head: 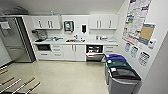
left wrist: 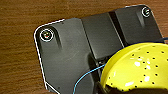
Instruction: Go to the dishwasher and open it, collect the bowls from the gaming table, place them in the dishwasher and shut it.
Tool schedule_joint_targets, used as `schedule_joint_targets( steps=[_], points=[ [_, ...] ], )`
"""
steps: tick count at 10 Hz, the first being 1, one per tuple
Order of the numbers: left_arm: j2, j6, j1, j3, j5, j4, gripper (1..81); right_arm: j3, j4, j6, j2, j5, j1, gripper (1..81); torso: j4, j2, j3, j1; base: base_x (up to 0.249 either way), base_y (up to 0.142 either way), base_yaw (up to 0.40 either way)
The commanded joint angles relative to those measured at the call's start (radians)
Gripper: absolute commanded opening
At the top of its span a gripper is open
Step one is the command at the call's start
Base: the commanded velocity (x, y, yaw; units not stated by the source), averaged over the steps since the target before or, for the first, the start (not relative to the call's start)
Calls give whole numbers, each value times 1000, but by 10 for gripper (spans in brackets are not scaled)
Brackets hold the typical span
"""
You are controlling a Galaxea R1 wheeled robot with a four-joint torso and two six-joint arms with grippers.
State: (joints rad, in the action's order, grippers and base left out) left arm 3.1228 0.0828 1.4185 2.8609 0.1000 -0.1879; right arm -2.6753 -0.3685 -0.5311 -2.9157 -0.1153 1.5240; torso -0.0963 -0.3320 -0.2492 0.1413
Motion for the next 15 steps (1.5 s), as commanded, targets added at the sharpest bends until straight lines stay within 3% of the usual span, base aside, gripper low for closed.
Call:
schedule_joint_targets(
  steps=[1, 11, 15],
  points=[
    [5, 0, -52, 0, 53, -8, 10, -3, -3, 2, 13, 39, -41, 10, 0, 0, 0, 0, 163, -71, 0],
    [1, 0, -52, 0, 53, -8, 10, -3, -4, 2, 11, 39, -46, 10, 0, 0, 0, 0, 161, -71, 0],
    [1, 0, -52, 0, 53, -8, 10, -3, -4, 0, 11, 39, -46, 10, 0, 0, 0, 0, 155, 0, 0]
  ],
)
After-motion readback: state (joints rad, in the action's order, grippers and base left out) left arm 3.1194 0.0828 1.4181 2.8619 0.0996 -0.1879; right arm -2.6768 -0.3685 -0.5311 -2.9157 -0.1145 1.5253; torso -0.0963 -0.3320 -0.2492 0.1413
